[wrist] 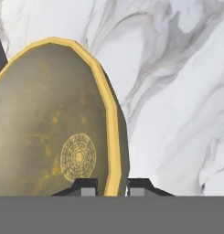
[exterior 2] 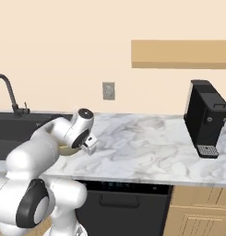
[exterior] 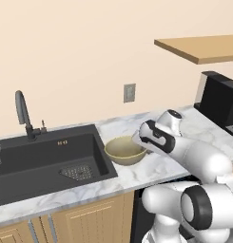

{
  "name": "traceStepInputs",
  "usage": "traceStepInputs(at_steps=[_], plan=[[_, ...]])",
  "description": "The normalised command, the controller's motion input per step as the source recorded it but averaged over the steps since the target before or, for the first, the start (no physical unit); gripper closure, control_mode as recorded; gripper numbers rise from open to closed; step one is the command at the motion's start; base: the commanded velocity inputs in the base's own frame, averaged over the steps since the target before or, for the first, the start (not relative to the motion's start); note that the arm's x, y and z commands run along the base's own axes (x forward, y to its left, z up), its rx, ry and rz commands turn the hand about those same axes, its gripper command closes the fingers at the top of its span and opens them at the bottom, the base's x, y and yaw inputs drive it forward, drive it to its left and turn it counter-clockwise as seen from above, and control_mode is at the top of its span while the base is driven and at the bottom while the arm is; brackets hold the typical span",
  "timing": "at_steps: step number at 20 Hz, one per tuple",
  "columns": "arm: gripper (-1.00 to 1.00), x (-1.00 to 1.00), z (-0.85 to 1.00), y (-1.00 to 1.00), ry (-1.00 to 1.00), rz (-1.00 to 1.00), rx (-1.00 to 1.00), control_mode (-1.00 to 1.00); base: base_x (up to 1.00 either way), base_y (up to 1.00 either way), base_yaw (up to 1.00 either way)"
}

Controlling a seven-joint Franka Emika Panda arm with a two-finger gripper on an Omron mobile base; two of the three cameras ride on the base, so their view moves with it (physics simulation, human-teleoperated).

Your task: Pick the cup and bowl from the counter and place them on the counter next to the sink.

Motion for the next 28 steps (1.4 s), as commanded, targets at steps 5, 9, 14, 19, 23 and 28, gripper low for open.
traceStepInputs(at_steps=[5,9,14,19,23,28], plan=[[1.00,0.41,-0.25,-0.12,0.00,0.00,0.00,-1.00,0.00,0.00,0.00],[1.00,0.29,-0.23,-0.11,0.00,0.00,0.00,-1.00,0.00,0.00,0.00],[1.00,0.04,-0.05,-0.01,0.00,0.00,0.00,-1.00,0.00,0.00,0.00],[-1.00,0.00,0.00,0.00,0.00,0.00,0.00,-1.00,0.00,0.00,0.00],[-1.00,0.00,0.00,0.00,0.00,0.00,0.00,-1.00,0.00,0.00,0.00],[-1.00,0.00,0.03,0.00,0.00,0.00,0.00,-1.00,0.00,0.00,0.00]])
